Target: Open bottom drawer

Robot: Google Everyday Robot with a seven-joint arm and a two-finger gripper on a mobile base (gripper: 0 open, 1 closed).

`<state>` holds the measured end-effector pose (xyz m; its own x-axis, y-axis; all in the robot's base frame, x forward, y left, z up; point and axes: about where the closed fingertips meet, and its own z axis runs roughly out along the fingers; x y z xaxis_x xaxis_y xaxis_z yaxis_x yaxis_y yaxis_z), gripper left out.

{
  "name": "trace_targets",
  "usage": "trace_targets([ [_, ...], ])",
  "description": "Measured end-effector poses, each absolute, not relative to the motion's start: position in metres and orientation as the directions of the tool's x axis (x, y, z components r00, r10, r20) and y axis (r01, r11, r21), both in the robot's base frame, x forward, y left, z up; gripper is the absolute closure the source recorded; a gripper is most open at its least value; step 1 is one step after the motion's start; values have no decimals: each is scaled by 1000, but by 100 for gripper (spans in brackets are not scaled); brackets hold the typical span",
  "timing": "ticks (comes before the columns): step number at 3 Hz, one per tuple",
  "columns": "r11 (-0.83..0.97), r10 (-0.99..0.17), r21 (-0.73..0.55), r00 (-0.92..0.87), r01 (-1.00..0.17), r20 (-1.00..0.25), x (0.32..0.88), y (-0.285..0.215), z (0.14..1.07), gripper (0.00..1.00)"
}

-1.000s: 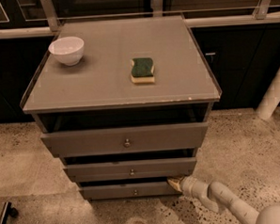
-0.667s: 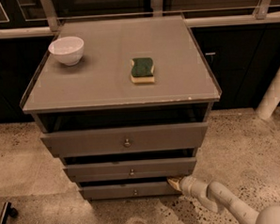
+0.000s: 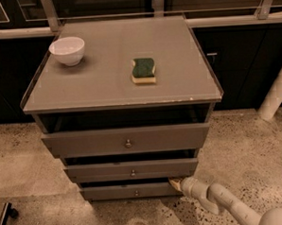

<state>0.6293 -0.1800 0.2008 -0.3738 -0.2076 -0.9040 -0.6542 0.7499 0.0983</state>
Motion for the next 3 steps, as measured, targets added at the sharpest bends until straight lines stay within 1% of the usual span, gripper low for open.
trace_targets([
  [1,693,-294,72,-371,-718,-881,621,-163,197,100],
  [2,692,-294,72,-371,-718,-881,622,-163,200,100],
  [3,663,-317,90,-387,-743,-866,611,-152,197,100],
])
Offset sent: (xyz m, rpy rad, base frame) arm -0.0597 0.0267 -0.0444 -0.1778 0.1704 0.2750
